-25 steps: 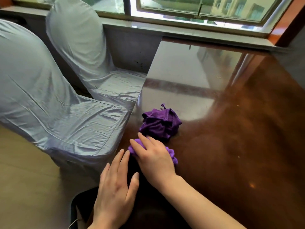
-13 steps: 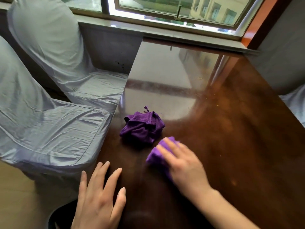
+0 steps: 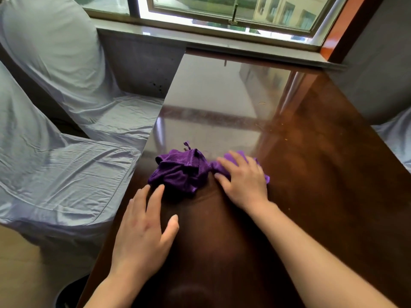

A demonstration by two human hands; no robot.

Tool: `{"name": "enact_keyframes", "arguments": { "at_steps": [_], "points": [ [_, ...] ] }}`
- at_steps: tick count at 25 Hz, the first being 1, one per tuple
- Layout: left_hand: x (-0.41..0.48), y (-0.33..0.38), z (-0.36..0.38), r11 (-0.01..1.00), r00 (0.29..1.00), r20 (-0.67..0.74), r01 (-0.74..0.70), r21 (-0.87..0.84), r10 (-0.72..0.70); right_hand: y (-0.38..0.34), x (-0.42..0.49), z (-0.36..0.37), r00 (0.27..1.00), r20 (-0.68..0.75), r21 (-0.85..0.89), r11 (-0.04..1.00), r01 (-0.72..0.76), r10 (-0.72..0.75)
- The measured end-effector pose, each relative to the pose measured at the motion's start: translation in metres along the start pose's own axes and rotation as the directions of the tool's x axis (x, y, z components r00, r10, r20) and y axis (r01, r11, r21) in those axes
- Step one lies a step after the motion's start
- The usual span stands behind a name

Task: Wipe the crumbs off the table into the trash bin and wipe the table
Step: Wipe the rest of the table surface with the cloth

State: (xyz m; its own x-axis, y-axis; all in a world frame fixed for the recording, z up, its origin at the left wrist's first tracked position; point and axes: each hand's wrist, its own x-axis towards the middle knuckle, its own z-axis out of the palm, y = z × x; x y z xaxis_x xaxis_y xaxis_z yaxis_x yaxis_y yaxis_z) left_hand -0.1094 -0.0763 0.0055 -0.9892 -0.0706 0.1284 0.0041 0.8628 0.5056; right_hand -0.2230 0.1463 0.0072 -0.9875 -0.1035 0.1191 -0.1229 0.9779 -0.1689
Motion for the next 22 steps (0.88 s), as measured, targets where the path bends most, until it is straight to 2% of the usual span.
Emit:
{"name": "enact_keyframes", "arguments": {
  "at_steps": [3, 6, 9, 13, 16, 19, 22],
  "points": [
    [0.029, 0.004, 0.007, 0.992, 0.998, -0.034, 0.053, -0.116, -0.057, 0.005, -0.086, -0.006, 0.98, -0.024, 0.101, 0.975, 0.201, -0.199],
    [0.067, 0.011, 0.023, 0.999, 0.999, -0.006, 0.045, 0.031, -0.045, 0.014, -0.125, -0.008, 0.958, -0.009, 0.083, 0.955, 0.285, -0.286],
    [0.091, 0.023, 0.044, 0.987, 1.0, -0.018, -0.015, 0.162, 0.019, 0.014, -0.113, -0.016, 0.975, -0.023, 0.063, 0.973, 0.224, -0.223],
    [0.113, 0.044, 0.061, 0.993, 0.995, -0.042, -0.082, 0.089, 0.086, 0.007, -0.114, -0.011, 0.983, -0.022, 0.071, 0.98, 0.186, -0.185],
    [0.12, 0.061, 0.066, 0.983, 0.992, 0.007, -0.13, 0.131, 0.13, 0.008, -0.113, -0.01, 0.978, -0.069, 0.063, 0.977, 0.203, -0.198],
    [0.104, 0.038, 0.049, 0.975, 0.987, 0.023, -0.158, 0.158, 0.156, 0.008, -0.114, -0.006, 0.982, -0.089, 0.073, 0.982, 0.172, -0.165],
    [0.067, -0.016, 0.022, 0.971, 0.998, 0.035, -0.066, 0.23, 0.06, -0.01, -0.117, 0.007, 0.972, -0.137, 0.067, 0.977, 0.201, -0.19]
  ]
}}
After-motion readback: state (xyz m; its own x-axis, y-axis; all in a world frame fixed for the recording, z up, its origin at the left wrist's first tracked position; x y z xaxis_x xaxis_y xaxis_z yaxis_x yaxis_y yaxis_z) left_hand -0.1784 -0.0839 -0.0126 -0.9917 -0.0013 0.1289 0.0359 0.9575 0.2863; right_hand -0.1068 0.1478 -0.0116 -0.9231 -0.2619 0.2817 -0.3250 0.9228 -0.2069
